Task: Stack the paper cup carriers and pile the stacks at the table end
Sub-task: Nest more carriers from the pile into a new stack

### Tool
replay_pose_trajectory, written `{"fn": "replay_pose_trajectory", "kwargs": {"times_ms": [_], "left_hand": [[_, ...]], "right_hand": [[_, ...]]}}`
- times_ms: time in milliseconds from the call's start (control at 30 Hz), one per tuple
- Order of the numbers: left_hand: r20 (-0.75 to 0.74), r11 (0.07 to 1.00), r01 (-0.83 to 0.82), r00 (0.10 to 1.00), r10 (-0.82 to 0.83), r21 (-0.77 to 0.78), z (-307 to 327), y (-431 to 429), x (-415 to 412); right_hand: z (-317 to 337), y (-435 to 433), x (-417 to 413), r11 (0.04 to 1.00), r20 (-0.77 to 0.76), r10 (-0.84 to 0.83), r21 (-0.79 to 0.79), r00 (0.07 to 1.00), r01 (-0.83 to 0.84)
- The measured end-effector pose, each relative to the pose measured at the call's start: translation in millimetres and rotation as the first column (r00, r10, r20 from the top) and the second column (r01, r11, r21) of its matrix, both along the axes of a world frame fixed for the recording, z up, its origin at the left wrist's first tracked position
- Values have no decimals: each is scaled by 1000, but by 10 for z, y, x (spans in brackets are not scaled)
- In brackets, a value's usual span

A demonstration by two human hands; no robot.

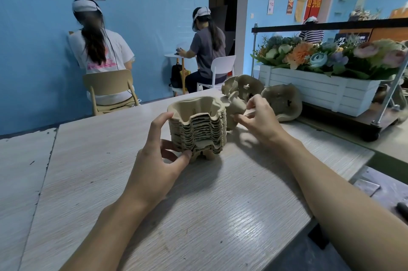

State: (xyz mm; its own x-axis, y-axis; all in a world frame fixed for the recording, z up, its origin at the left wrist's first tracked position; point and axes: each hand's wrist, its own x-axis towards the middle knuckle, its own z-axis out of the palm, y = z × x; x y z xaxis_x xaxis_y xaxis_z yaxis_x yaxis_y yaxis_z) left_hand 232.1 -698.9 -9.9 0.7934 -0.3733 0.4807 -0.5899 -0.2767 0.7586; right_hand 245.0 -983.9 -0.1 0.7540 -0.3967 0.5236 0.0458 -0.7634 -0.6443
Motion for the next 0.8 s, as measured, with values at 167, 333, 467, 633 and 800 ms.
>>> {"fn": "replay_pose_trajectory", "kwargs": {"times_ms": [167, 333, 467, 633, 800], "left_hand": [[-5, 1000, 1, 1000, -1, 6, 3, -4, -2], [-12, 1000, 1, 1000, -1, 2, 1, -4, 1], [-10, 1000, -4, 1000, 4, 5, -2, 0, 9], [-7, 1000, 0, 1000, 0, -1, -8, -7, 21], [7, 1000, 19, 1000, -19, -15, -10, -22, 37]], "right_hand": [[-8, -16, -34, 998, -137, 21, -50, 990, -28], [5, -25, -28, 988, -93, 151, -4, 984, -152], [4, -30, -50, 979, -107, 194, 77, 975, -187], [109, 27, -91, 955, 150, 91, 268, 985, -129], [587, 278, -375, 850, 429, 157, 399, 889, -343]]}}
